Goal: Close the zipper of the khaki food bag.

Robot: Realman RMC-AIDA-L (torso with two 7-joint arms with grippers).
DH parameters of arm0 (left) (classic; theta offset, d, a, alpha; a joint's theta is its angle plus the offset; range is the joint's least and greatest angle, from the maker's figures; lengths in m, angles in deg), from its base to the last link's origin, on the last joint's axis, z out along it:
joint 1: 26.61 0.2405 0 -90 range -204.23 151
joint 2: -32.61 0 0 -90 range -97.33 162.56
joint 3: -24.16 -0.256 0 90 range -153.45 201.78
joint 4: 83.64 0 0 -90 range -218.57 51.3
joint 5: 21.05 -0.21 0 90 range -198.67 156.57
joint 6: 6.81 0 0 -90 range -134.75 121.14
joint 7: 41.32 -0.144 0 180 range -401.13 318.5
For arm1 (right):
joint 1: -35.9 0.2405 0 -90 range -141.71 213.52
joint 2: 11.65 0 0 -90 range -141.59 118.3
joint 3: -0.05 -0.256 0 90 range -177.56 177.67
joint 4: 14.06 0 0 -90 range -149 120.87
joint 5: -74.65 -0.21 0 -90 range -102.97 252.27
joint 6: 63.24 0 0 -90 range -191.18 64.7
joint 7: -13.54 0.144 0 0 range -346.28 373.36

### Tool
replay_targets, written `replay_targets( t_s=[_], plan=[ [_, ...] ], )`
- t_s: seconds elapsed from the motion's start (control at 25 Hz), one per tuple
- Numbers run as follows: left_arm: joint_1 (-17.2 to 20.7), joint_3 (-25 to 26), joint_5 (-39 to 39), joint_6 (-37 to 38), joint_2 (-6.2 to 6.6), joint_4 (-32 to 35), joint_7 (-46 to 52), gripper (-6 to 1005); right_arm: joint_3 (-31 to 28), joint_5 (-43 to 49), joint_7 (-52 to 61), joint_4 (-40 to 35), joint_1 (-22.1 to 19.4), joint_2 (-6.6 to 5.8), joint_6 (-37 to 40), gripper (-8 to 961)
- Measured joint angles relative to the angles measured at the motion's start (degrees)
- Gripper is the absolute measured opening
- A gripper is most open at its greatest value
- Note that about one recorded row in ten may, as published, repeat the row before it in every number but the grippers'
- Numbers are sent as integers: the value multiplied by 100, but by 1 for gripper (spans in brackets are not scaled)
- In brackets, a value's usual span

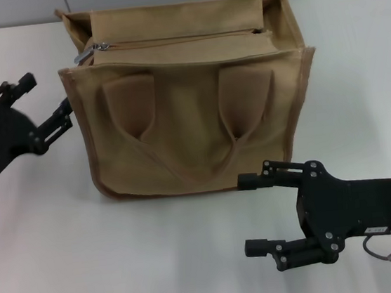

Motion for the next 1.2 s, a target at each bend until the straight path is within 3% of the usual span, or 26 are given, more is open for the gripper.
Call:
replay_targets(
  t_s=[0.16,0.56,1.0,1.2],
  plan=[
    [-212,4,5,-87,-2,-97,-50,768,-1,0,-82,127,-9,0,-40,810],
    [-261,28,193,909,-8,-292,-8,767,-67,0,-127,248,-170,0,-50,810],
    [-209,92,547,901,-17,-526,49,766,-79,0,-167,320,-182,0,-50,810],
    [-145,146,662,943,4,-518,514,766,-79,1,-166,320,-182,0,-54,810]
  ],
)
